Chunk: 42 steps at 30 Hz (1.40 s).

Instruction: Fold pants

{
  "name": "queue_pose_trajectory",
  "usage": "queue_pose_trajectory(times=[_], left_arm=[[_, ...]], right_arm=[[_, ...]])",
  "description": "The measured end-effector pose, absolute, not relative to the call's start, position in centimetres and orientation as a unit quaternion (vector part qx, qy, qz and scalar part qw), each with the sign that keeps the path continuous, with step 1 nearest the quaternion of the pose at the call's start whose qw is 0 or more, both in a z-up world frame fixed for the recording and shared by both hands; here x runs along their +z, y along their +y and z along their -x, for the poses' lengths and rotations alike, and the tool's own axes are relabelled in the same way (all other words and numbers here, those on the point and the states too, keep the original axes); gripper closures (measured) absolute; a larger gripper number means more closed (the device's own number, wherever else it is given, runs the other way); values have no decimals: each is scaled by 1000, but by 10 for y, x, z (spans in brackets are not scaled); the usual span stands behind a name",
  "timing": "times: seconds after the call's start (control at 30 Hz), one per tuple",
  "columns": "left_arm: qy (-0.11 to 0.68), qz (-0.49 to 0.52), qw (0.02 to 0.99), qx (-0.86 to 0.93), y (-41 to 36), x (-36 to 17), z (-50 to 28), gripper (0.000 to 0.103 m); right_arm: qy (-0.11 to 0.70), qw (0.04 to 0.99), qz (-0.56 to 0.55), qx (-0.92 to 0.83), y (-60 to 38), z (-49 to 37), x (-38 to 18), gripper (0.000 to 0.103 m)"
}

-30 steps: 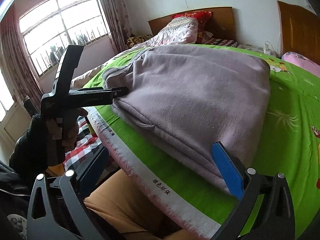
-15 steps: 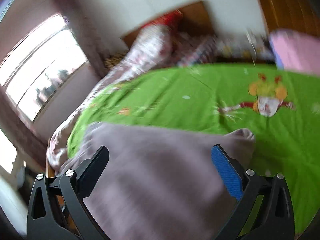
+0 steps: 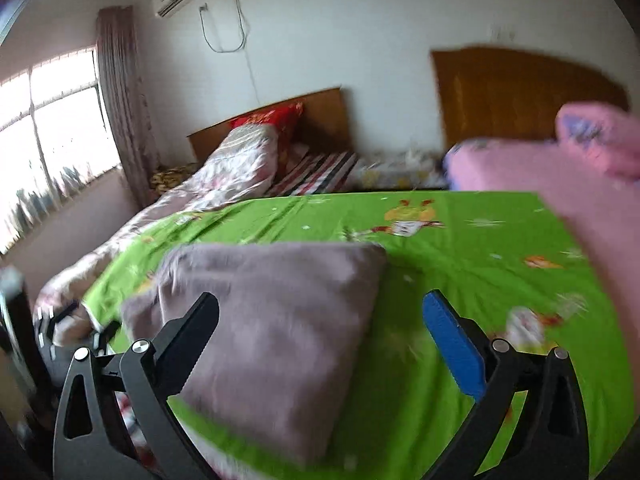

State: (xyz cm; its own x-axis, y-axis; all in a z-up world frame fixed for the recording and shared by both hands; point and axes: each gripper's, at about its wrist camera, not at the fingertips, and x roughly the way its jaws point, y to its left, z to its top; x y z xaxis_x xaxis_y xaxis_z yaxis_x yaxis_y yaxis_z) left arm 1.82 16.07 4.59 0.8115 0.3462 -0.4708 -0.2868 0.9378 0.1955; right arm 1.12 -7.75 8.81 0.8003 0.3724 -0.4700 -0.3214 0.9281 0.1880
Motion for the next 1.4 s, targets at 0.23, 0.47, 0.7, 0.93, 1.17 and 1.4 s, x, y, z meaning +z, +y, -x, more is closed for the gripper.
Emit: queue_pose_trajectory(times=[0.23,0.47,0.7,0.93,1.17,1.4], left_arm=[[262,-13,953,152,136,41,-15,1],[291,31,946,137,135,26,-14,1],[300,17,943,145,131,18,-11,1],[301,-4,943,143,124,14,-10,1],[299,-12,943,144,121,14,-10,1],[299,-14,943,143,121,14,-10,1]], right_arm=[[262,955,-5,140,-56,33,39,4],[281,950,-10,134,-51,26,23,4],[278,949,-1,149,-42,29,25,4],[277,949,6,154,-38,31,26,4],[281,947,8,155,-36,33,25,4],[287,945,7,155,-36,31,23,4]])
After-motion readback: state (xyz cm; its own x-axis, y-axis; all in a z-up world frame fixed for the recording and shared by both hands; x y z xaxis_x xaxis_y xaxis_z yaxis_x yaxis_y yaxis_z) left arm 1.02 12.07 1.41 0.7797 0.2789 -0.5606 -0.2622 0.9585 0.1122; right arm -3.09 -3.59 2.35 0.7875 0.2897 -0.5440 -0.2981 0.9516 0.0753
